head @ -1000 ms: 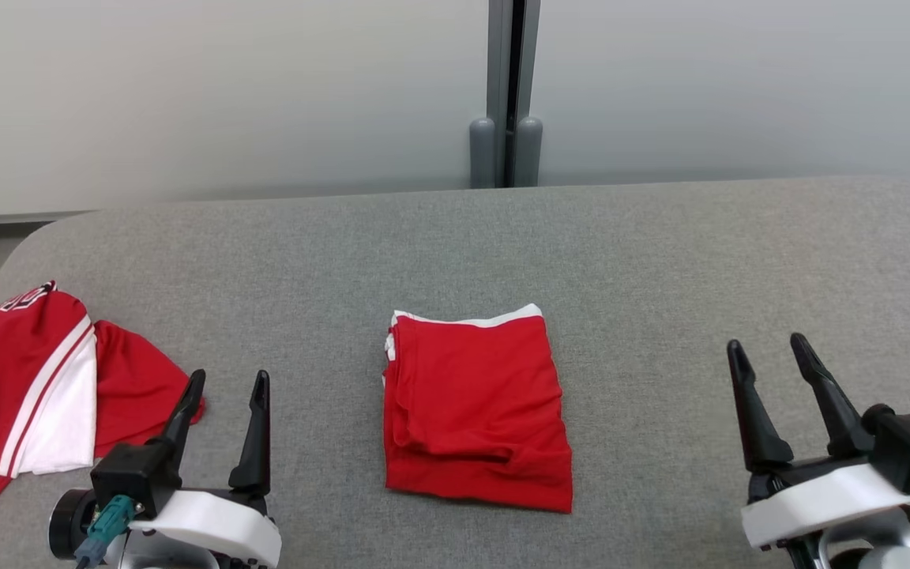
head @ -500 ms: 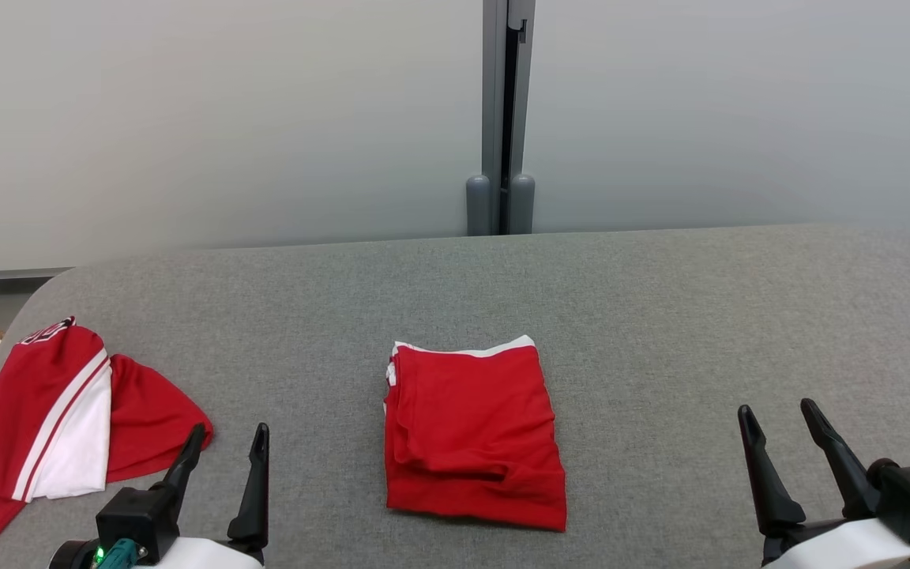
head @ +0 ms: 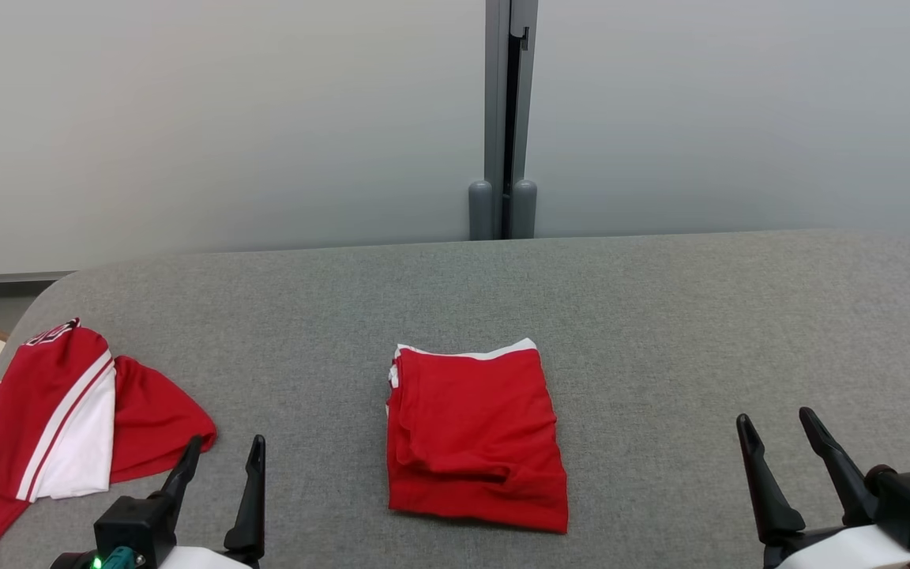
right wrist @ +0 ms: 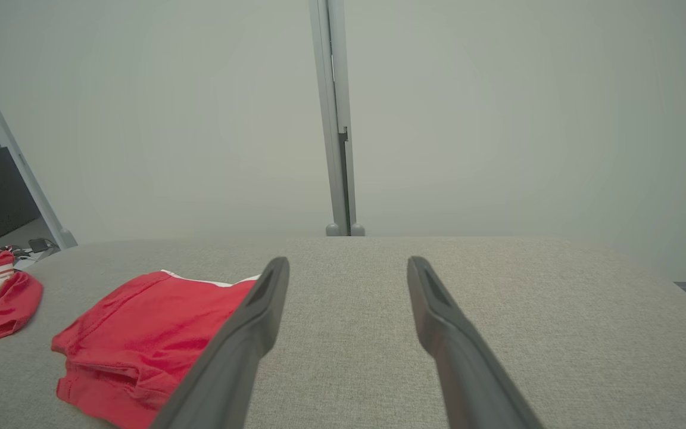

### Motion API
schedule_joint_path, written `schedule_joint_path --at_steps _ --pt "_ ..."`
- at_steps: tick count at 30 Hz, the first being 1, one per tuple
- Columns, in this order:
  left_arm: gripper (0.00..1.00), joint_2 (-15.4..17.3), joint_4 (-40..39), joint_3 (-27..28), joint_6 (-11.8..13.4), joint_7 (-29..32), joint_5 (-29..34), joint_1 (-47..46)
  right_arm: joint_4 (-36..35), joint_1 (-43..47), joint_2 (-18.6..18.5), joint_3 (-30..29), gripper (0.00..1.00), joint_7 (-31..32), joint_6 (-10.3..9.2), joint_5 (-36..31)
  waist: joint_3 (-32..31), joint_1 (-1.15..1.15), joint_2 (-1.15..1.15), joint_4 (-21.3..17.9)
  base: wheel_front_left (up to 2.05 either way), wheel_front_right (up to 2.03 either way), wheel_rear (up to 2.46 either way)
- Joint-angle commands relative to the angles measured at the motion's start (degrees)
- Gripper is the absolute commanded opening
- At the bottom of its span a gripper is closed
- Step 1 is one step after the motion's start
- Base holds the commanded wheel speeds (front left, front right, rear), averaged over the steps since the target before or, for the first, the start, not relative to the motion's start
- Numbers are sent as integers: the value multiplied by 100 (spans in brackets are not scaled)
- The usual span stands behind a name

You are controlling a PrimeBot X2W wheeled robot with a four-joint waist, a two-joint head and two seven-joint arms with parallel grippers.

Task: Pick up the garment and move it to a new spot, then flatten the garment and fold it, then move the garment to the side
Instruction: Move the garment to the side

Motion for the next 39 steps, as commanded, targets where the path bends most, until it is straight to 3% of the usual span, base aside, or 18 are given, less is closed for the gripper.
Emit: schedule_joint_path --at_steps 1,11,17,21,28,34,35,37,39 --pt "100 15 22 0 15 -15 -44 50 9 66 -1 3 100 30 -1 -31 -2 0 0 1 0 0 0" --pt "100 51 -18 -49 -27 -6 -20 -144 57 -16 9 -15 100 44 -1 -68 74 0 0 117 0 0 0" --pt "100 -25 -52 -137 -85 -47 -15 -439 463 -300 30 138 100 -38 0 100 318 0 0 404 0 0 0" --pt "100 -94 -43 -210 -140 -103 26 -777 1074 -705 80 437 100 -154 -1 213 626 0 0 676 0 0 0" --pt "100 -332 193 -347 -332 -308 -3 -1428 2754 -1633 267 641 100 -578 0 479 1281 0 0 1148 0 0 0" --pt "100 -494 485 -416 -430 -490 -1 -1725 4032 -2191 332 883 100 -814 -1 591 1485 0 0 1298 0 0 0" --pt "100 -510 521 -415 -442 -500 -3 -1752 4180 -2234 335 965 58 -824 0 633 1492 0 0 1297 0 0 0" --pt "100 -514 591 -403 -441 -538 2 -1763 4416 -2255 359 1184 5 -815 1 773 1502 0 0 1273 0 0 0" --pt "100 -486 630 -398 -434 -562 41 -1795 4552 -2284 364 1380 0 -822 1 882 1504 0 0 1230 0 0 0"
